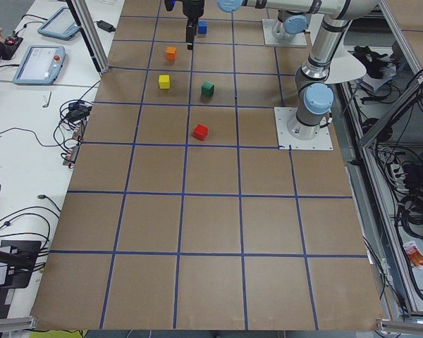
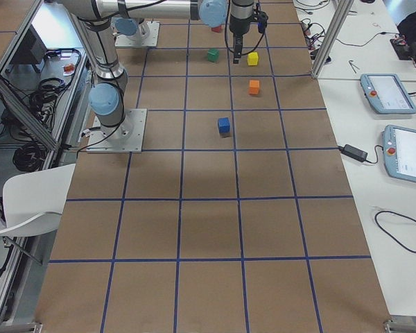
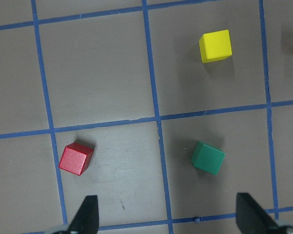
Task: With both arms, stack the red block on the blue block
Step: 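Move the left gripper down toward the red cube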
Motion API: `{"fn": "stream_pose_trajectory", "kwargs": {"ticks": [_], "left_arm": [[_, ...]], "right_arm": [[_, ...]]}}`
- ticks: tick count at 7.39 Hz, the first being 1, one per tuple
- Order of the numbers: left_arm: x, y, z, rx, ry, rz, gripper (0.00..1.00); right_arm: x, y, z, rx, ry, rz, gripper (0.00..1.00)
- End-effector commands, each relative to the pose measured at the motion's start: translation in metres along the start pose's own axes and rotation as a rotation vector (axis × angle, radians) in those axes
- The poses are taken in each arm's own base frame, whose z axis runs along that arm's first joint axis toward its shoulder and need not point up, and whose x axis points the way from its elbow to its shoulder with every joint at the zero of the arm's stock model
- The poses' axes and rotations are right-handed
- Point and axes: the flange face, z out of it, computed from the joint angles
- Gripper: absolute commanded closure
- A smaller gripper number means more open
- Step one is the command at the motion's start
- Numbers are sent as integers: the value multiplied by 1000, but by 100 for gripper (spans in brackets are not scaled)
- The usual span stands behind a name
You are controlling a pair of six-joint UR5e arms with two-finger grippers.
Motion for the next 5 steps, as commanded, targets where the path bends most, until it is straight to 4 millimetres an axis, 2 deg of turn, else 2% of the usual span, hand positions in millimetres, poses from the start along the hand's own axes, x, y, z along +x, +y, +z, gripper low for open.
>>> {"fn": "stream_pose_trajectory", "kwargs": {"ticks": [1, 5], "left_arm": [[1, 6, 3, -2, -1, 5, 0], [0, 6, 4, -3, -1, 4, 0]], "right_arm": [[-1, -2, 4, -4, -7, 20, 0], [3, -5, 7, -7, -8, 28, 0]]}}
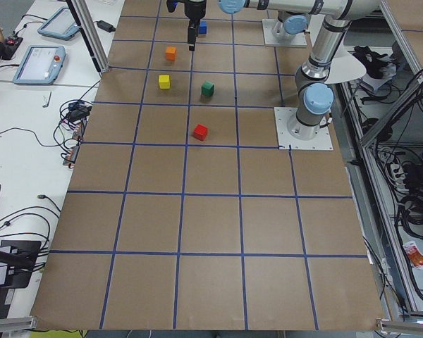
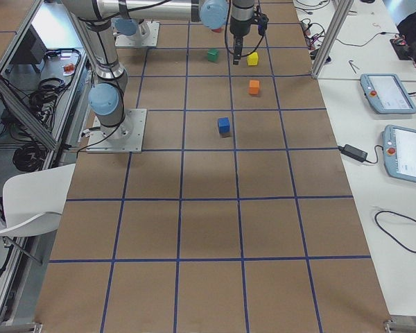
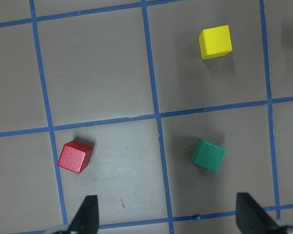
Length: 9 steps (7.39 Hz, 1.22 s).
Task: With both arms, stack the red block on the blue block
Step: 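Move the left gripper down toward the red cube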
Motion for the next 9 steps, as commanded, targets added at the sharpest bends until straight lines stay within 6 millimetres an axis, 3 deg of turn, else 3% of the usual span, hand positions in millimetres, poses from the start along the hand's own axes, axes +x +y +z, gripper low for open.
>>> {"fn": "stream_pose_trajectory", "kwargs": {"ticks": [1, 2, 5, 6, 7, 8, 9], "left_arm": [[0, 0, 1, -1, 0, -6, 0], [-1, 0, 1, 0, 0, -6, 0], [-2, 1, 2, -9, 0, -26, 0], [-6, -6, 16, -27, 2, -14, 0], [-33, -13, 37, -53, 6, -8, 0], [-75, -19, 61, -62, 7, -7, 0], [-100, -14, 103, -135, 29, 29, 0]], "right_arm": [[2, -1, 2, -7, 10, 3, 0], [0, 4, -8, 19, 6, -1, 0], [1, 4, -7, 19, 15, 1, 0], [2, 5, -8, 21, 16, 1, 0], [2, 6, -11, 27, 16, 1, 0], [2, 8, -13, 32, 16, 0, 0], [2, 7, -13, 33, 15, 0, 0]]}}
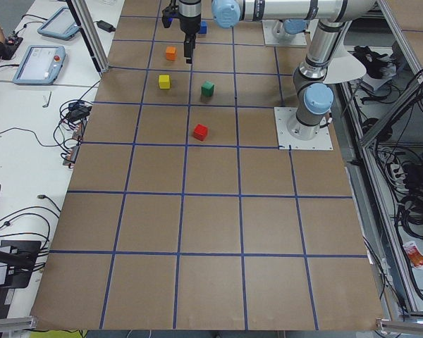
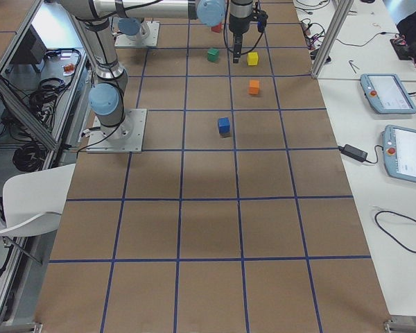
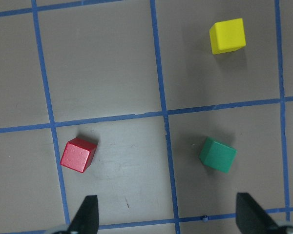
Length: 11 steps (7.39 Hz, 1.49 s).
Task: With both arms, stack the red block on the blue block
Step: 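Move the left gripper down toward the red cube, then close the left gripper on the red cube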
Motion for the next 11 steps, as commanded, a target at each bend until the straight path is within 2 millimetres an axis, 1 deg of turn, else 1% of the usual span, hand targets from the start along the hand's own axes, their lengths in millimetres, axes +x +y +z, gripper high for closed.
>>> {"fn": "stream_pose_trajectory", "kwargs": {"ticks": [1, 2, 3, 4, 5, 6, 7, 8, 9, 10, 11], "left_arm": [[-48, 5, 83, -66, 21, 98, 0], [-68, 12, 120, -17, 8, 118, 0], [-86, 24, 158, -23, 20, 134, 0], [-91, 33, 185, -55, 38, 238, 0], [-92, 33, 200, -75, 49, 321, 0], [-94, 31, 212, -94, 57, 340, 0], [-97, 27, 220, -94, 50, 345, 0], [-113, 31, 233, -116, 62, 318, 0], [-117, 35, 253, -115, 59, 313, 0], [-117, 38, 266, -81, 33, 308, 0], [-112, 47, 281, -86, 42, 300, 5]], "right_arm": [[1, 0, -3, 8, -2, 1, 0], [1, 1, -2, 7, 0, 3, 0], [1, 1, -3, 10, -1, 14, 0], [1, 2, -3, 5, 0, 14, 0], [1, 3, -1, -2, 2, 14, 0], [3, 4, -1, -9, 16, 12, 0], [5, 4, 0, -9, 40, 11, 0], [5, 4, 0, -9, 42, 12, 0], [5, 4, 1, -10, 44, 11, 0], [7, 3, 1, -12, 45, -2, 0], [6, 4, 1, -12, 45, -3, 0]]}}
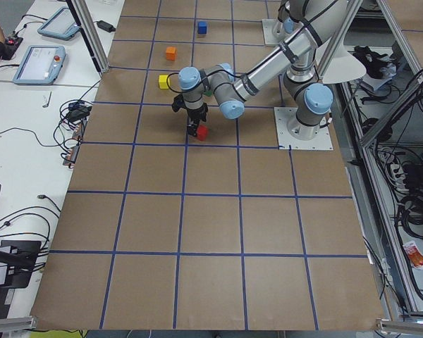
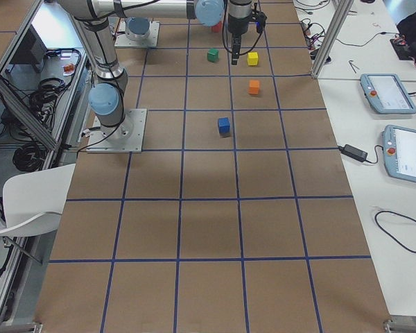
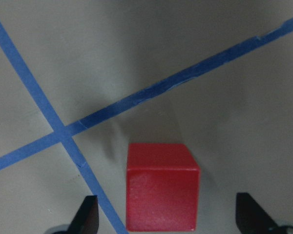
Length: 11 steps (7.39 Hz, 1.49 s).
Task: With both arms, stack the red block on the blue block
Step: 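Close the left gripper on the red cube, then carry the red cube with the left gripper toward the table centre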
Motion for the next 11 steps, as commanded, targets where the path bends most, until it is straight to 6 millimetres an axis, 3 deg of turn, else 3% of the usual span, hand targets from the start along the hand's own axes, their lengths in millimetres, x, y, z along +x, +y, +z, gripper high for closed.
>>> {"fn": "stream_pose_trajectory", "kwargs": {"ticks": [1, 3, 4, 6, 8, 10, 11], "left_arm": [[8, 6, 26, 37, -34, -2, 14], [5, 2, 17, 87, -87, -1, 81], [7, 1, 9, 100, -100, -5, 99], [37, -16, -20, 141, -115, -39, 100], [97, -48, -58, 144, -86, -86, 100], [171, -94, -84, 201, -45, -174, 100], [197, -116, -102, 206, -29, -228, 100]], "right_arm": [[0, 1, -1, 1, 1, -6, 0], [0, 1, -1, 1, 1, -4, 0], [0, 1, -1, 1, 3, -4, 0], [4, 0, 0, 7, 48, -4, 0], [4, 0, -1, 7, 48, -4, 0], [4, -1, -1, 12, 48, 9, 0], [5, -2, -2, 22, 47, 0, 0]]}}
